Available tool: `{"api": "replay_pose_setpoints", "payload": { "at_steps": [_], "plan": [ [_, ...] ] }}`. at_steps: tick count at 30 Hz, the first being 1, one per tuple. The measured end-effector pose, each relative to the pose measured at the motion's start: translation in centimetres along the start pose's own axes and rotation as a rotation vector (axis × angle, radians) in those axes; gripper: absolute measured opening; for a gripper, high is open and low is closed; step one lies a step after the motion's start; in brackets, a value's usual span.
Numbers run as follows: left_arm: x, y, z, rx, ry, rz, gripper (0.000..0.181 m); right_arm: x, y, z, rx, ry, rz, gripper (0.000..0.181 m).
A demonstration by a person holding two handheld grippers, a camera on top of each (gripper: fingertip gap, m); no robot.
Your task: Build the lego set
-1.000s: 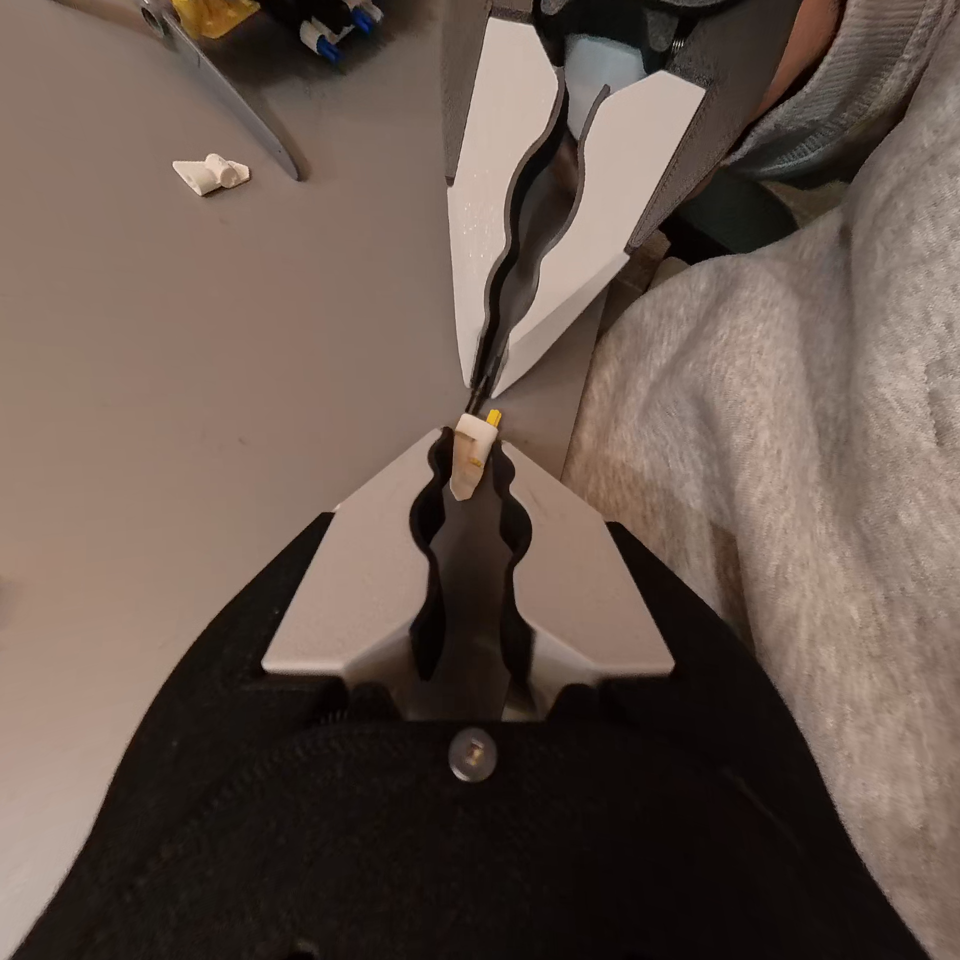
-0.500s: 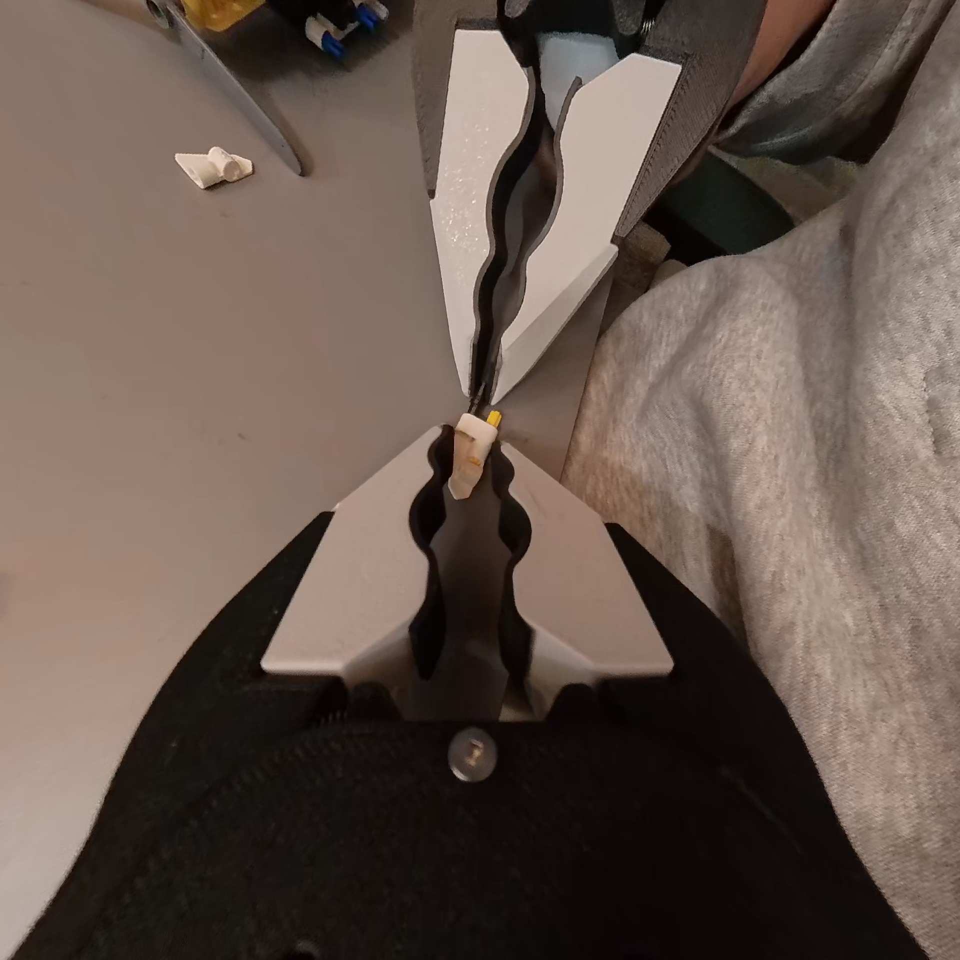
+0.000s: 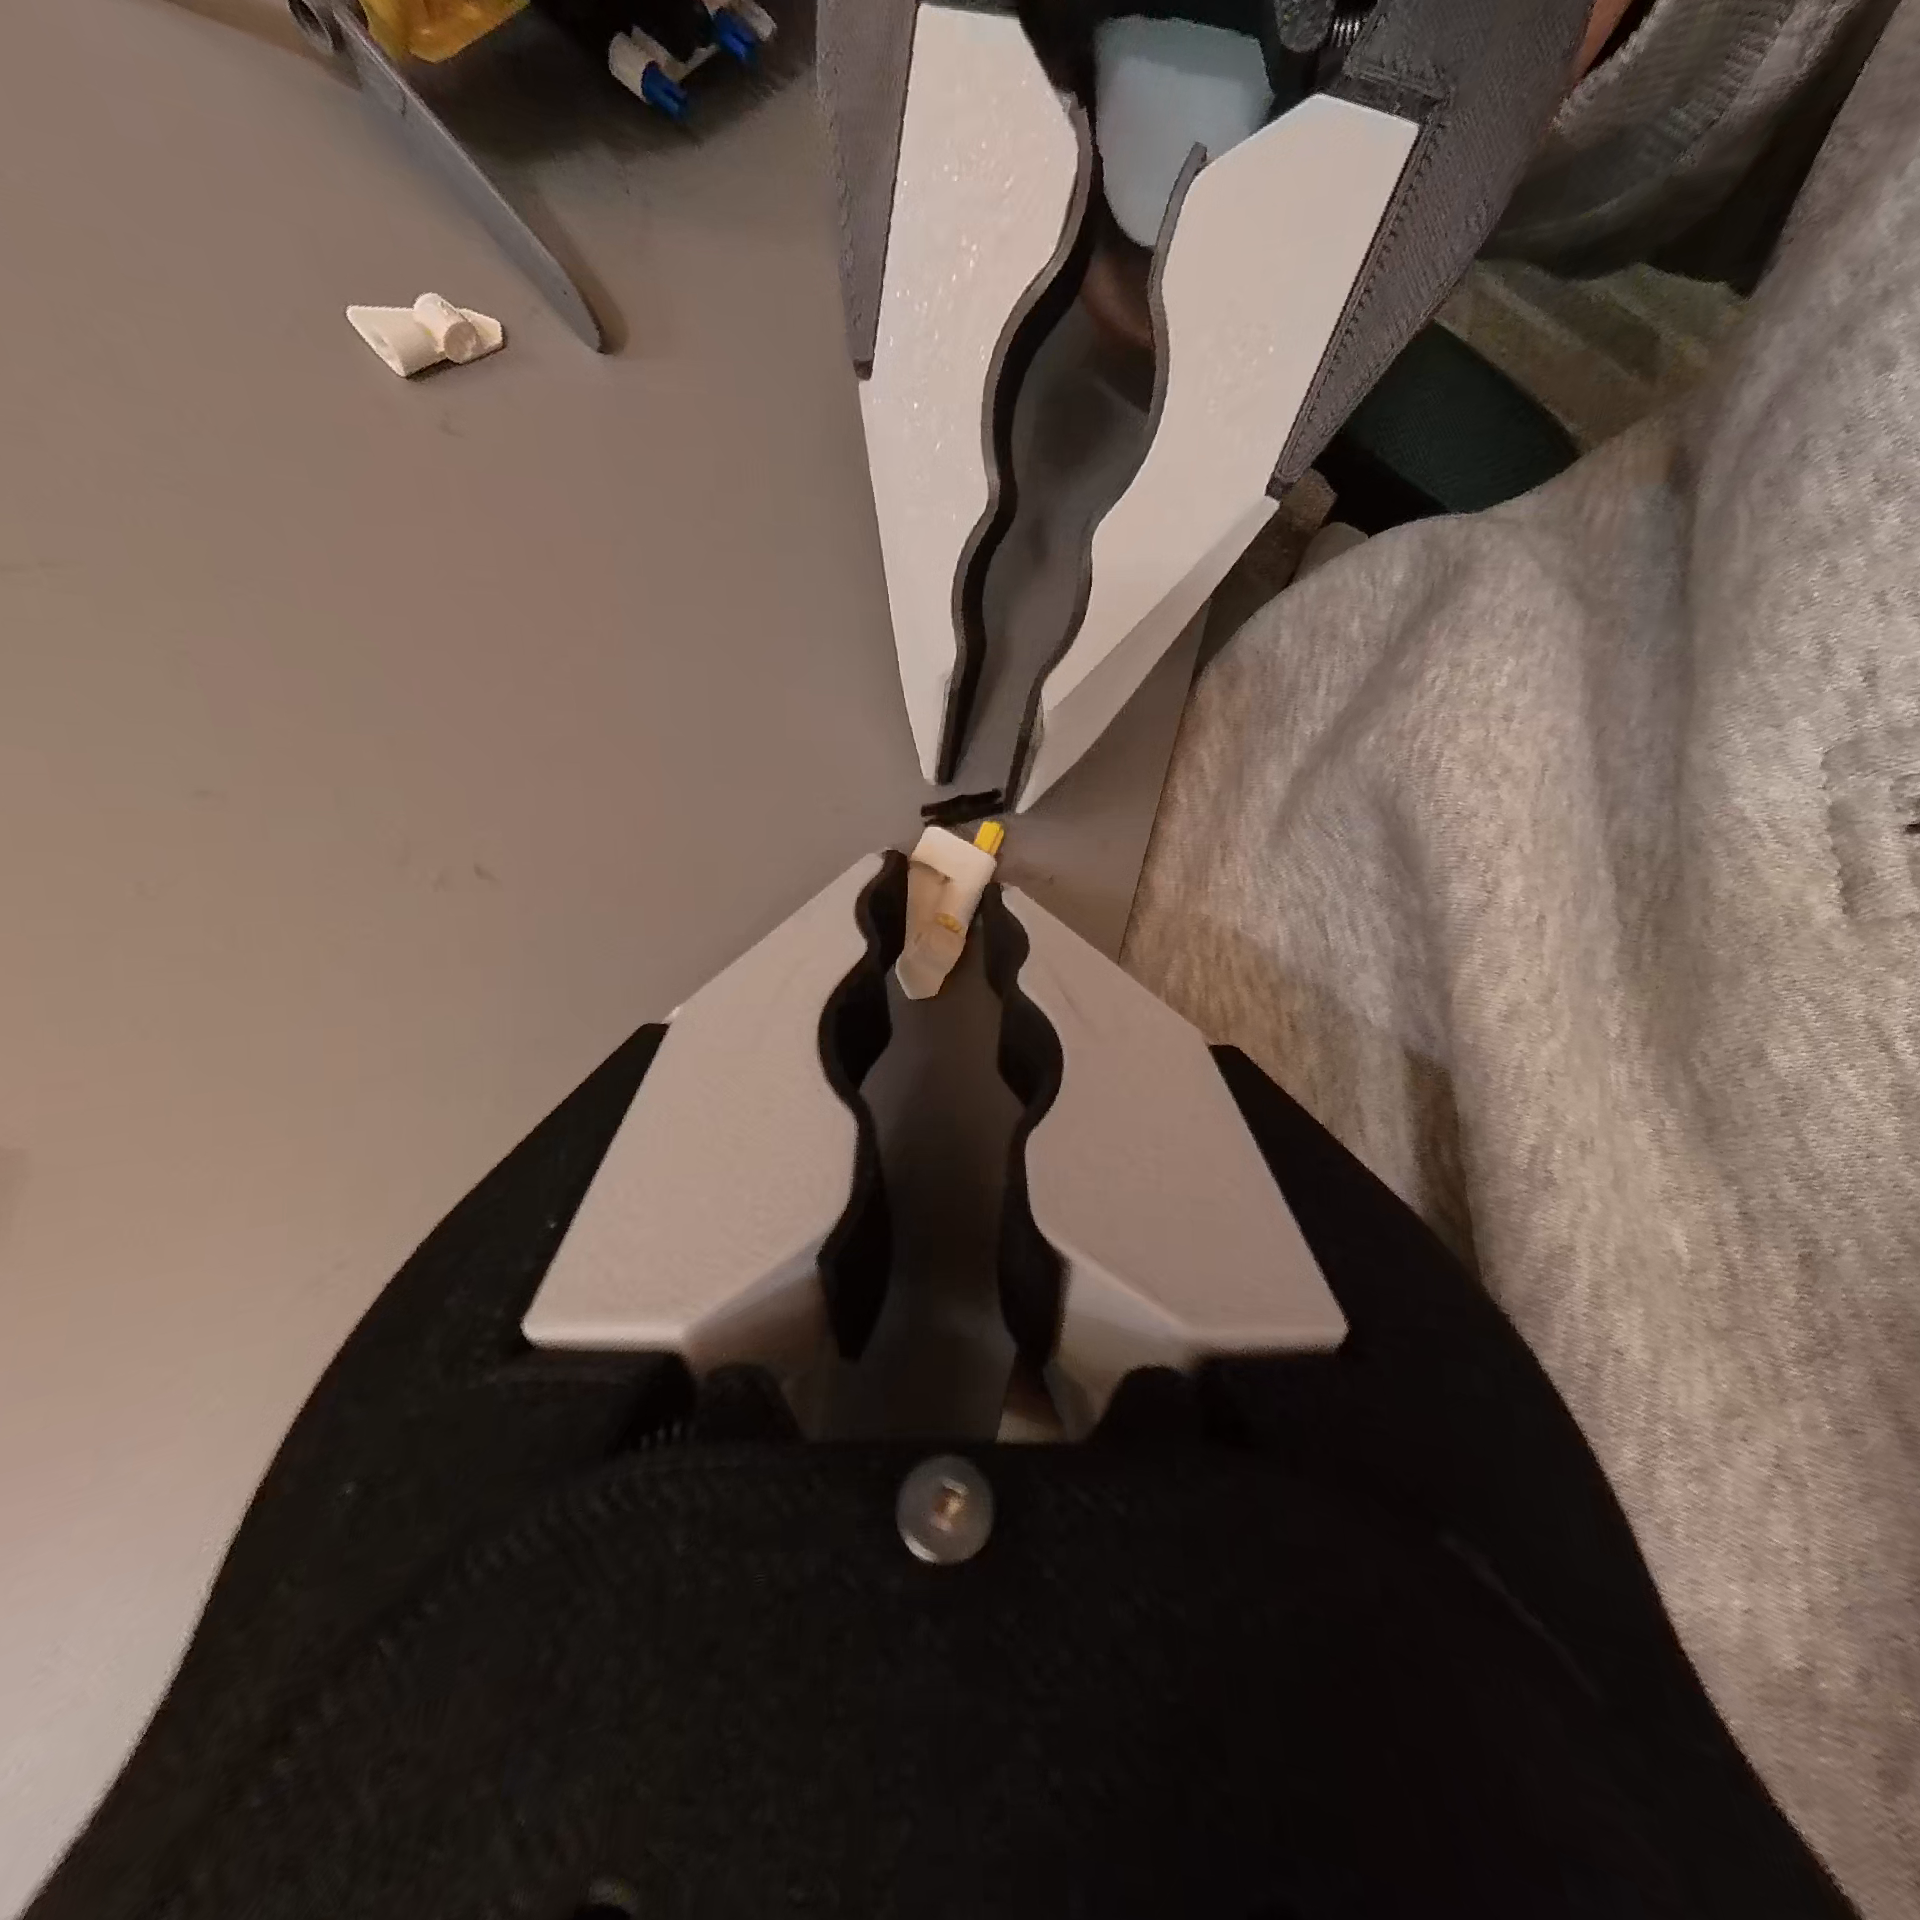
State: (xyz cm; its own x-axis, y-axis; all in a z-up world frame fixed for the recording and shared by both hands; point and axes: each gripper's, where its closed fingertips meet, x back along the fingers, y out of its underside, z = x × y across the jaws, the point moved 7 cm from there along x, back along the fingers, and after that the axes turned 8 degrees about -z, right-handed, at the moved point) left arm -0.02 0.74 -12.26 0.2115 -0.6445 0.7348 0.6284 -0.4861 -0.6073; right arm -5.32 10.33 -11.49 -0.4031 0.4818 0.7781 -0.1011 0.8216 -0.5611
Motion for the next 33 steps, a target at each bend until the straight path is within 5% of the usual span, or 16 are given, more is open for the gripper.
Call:
{"api": "replay_pose_setpoints", "payload": {
  "at_steps": [16, 33],
  "plan": [
    [0.0, -0.1, 0.0, 0.001, 0.008, -0.001, 0.013, 0.3, 0.3, -0.2, 0.010, 0.074, -0.012, 0.001],
    [0.0, -0.2, 0.3, -0.016, 0.002, -0.008, 0.013, 0.2, -0.7, 0.6, 0.072, -0.137, -0.190, 0.000]
  ]
}}
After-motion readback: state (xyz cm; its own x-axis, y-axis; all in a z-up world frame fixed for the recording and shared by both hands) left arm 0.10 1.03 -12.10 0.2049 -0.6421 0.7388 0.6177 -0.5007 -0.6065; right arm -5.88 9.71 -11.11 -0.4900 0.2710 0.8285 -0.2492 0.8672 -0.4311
